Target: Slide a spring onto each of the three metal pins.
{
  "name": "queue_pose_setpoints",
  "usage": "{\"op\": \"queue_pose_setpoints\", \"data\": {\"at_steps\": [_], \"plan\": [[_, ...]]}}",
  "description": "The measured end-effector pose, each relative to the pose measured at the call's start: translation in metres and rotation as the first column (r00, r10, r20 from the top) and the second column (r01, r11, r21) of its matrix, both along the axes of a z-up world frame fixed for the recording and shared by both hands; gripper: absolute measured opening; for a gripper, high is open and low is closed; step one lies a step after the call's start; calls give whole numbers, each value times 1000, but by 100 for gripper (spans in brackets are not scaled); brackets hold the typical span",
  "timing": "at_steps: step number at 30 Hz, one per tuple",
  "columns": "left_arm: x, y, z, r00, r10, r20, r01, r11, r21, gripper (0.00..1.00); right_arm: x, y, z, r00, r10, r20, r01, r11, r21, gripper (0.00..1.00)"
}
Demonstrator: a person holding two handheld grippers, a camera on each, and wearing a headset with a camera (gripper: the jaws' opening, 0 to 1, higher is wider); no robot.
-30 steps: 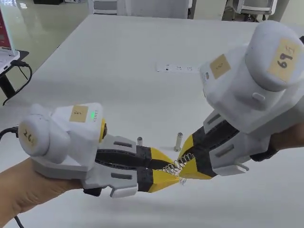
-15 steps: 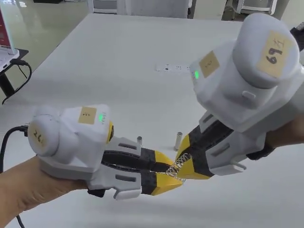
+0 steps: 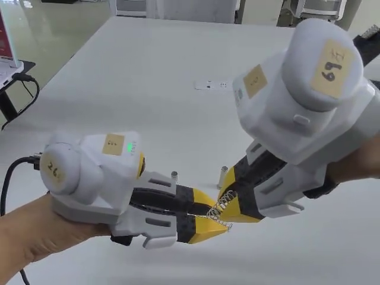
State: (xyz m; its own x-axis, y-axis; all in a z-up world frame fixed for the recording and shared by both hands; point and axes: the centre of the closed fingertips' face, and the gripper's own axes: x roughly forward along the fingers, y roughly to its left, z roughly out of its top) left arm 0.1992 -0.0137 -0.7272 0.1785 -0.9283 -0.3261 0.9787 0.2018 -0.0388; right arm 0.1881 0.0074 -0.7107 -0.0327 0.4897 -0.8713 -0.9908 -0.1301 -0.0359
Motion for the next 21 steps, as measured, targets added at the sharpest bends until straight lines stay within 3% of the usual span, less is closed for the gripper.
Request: {"op": "queue_pose_setpoints", "data": {"at_steps": [4,12,21], "plan": [[2,6,-5,1000,18,-6,-18,1000,22,11,6,-3,0,1000,-12,10,12,1000,-5,8],[8,26,-10,996,89,-31,-89,996,21,21,15,-11,-2,999,-35,24,36,999,-20,8],[7,47,-25,982,175,-73,-172,984,39,33,28,-17,-8,997,-63,37,64,997,-33,8]]}}
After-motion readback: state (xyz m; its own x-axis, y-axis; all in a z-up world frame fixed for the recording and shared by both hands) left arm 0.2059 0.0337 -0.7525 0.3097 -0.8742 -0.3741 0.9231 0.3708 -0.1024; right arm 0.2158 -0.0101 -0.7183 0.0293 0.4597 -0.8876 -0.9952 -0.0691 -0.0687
